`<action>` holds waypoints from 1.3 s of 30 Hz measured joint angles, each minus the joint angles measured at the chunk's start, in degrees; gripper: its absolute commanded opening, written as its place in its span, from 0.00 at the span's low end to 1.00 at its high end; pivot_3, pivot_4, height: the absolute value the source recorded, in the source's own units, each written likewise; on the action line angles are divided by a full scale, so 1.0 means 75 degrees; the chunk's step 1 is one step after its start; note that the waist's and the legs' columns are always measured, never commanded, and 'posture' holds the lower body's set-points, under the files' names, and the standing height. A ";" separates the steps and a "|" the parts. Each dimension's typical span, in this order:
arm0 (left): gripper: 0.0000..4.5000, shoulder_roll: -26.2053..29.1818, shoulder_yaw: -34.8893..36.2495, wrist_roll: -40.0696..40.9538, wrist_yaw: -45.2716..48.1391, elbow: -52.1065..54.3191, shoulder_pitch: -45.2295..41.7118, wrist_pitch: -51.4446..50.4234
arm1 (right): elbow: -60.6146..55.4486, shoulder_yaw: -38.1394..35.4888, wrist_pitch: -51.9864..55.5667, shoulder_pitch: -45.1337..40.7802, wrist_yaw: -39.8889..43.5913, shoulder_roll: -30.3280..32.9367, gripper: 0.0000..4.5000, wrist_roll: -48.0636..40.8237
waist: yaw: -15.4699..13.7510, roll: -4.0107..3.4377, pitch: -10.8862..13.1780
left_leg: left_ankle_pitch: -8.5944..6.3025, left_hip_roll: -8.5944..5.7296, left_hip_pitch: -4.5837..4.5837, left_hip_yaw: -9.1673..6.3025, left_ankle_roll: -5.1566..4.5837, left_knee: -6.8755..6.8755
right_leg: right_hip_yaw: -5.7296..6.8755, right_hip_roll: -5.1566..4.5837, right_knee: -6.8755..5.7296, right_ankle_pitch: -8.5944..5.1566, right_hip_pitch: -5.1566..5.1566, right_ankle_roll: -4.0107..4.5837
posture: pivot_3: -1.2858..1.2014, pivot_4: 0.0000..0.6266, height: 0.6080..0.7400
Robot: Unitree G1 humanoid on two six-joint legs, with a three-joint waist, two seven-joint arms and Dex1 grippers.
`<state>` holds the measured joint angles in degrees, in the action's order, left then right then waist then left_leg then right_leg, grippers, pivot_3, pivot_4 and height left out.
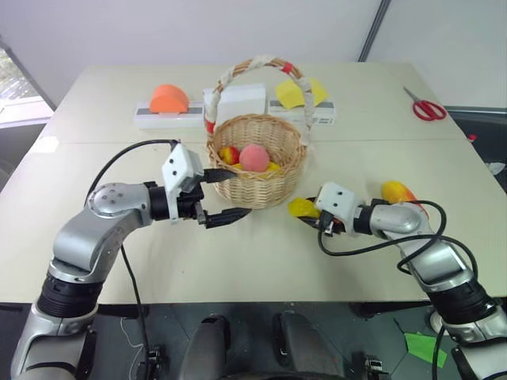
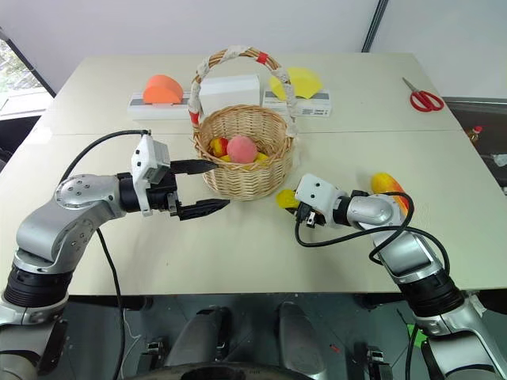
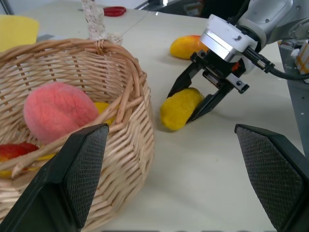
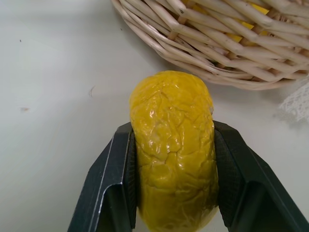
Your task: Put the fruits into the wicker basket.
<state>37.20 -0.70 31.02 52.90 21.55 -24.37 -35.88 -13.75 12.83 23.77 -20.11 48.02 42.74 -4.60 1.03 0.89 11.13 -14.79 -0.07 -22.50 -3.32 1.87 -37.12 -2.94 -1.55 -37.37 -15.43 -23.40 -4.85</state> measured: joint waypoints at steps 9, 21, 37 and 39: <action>1.00 0.0188 0.1121 0.0379 -0.0012 -0.0267 0.0821 0.0186 | -0.1462 -0.0812 0.0769 -0.1503 -0.0146 -0.1231 0.38 -0.1587 | 0.0055 0.0000 0.0000 | 0.0001 0.0013 0.0006 -0.0002 0.0001 -0.0001 | 0.0001 0.0002 -0.0009 0.0001 0.0000 0.0001 | 0.52 0.24 1.00; 1.00 -0.0191 0.1100 0.0629 -0.0680 0.0099 0.0806 0.0126 | 0.1865 0.0203 0.0400 -0.3350 -0.2017 -0.2634 0.87 0.0410 | -0.0011 0.0004 -0.0002 | 0.0001 -0.0002 -0.0028 -0.0002 0.0002 0.0008 | 0.0002 -0.0018 -0.0004 0.0002 -0.0032 0.0003 | 0.52 0.24 1.00; 1.00 -0.0956 -0.0245 0.0905 -0.0496 0.0298 0.0016 -0.0093 | -0.1871 -0.3532 0.2214 0.0960 -0.0917 -0.0016 0.98 -0.1674 | -0.0011 0.0001 -0.0004 | -0.0008 -0.0012 0.0003 0.0009 -0.0013 0.0000 | -0.0001 -0.0011 0.0012 0.0002 0.0012 0.0001 | 0.52 0.24 1.00; 1.00 -0.1155 -0.0601 0.0815 -0.0362 0.0210 -0.0117 0.0003 | -0.1681 -0.3955 0.2395 0.1620 -0.1261 0.0130 0.98 -0.1427 | 0.0019 0.0000 -0.0005 | -0.0008 -0.0009 0.0013 0.0015 -0.0013 -0.0001 | -0.0005 0.0005 0.0008 0.0002 0.0017 0.0002 | 0.52 0.24 1.00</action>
<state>28.54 -5.21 37.13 50.18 23.13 -25.25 -35.85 -26.36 -16.83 41.74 -7.95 38.56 43.71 -15.30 1.17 0.89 11.10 -14.84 -0.14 -22.40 -3.21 1.77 -37.12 -2.98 -1.52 -37.31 -15.42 -23.27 -4.84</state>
